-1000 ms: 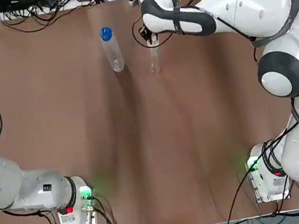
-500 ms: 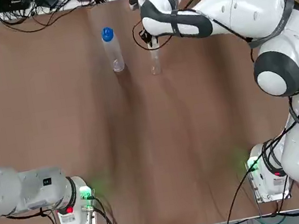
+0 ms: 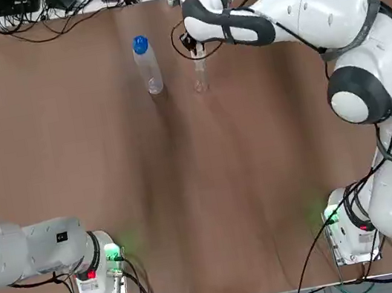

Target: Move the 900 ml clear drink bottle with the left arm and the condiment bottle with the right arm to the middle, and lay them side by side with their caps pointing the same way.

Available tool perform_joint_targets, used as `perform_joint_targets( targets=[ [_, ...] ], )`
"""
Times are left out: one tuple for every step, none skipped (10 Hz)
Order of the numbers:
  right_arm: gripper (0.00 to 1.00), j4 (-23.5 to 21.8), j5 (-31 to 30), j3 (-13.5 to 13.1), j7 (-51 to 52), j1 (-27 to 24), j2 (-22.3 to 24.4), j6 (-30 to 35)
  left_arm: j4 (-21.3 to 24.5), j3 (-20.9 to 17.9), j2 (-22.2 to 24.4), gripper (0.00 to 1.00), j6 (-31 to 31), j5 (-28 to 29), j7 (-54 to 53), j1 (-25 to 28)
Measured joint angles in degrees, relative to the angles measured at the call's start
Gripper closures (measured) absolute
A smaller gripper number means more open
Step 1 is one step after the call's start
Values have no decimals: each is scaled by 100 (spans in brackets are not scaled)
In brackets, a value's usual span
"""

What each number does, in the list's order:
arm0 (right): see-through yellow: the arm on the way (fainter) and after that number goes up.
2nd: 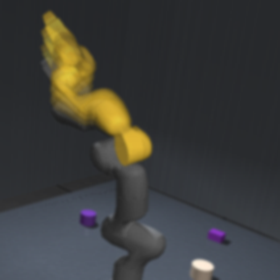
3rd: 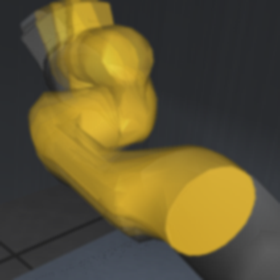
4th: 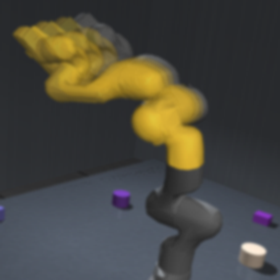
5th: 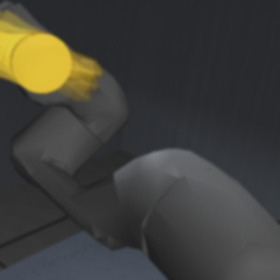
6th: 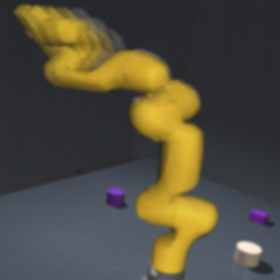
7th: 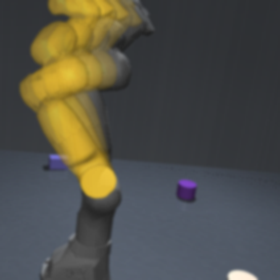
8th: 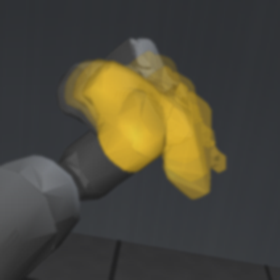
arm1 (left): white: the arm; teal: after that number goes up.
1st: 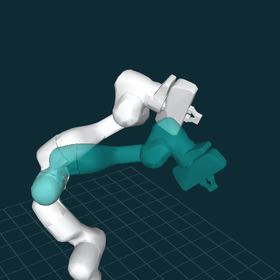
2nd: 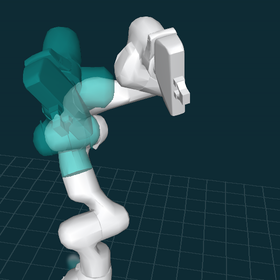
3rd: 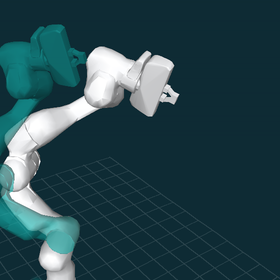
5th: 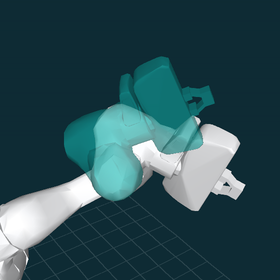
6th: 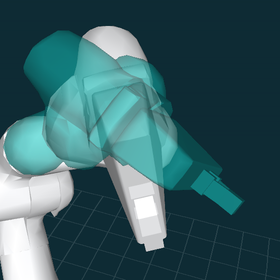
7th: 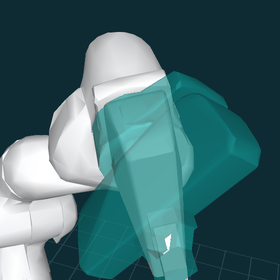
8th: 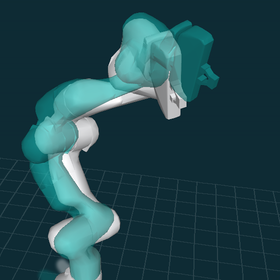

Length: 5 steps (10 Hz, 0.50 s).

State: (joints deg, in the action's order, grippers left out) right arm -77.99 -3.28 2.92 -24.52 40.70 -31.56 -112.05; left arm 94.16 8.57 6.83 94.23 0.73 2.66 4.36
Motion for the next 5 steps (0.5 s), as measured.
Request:
perform_joint_targets(
  targets=[
    [66, 185, -3, -9, 0, -18, -136, 7, -12, 0, -21, 0, 8, -3, 0, 2],
    [66, 304, 0, -13, 0, -36, -214, 32, -79, 0, -69, 0, 14, -28, 0, 3],
    [66, 354, 11, -13, 0, -58, -245, 56, -259, -1, -207, 0, 21, -65, 0, -4],
    [66, 378, 13, -13, 0, -71, -257, 96, -487, -96, -422, 0, 20, -75, 0, -122],
    [66, 393, 13, -10, 0, -75, -263, 125, -633, -451, -645, 0, 21, -76, 2, -484]
  ],
)
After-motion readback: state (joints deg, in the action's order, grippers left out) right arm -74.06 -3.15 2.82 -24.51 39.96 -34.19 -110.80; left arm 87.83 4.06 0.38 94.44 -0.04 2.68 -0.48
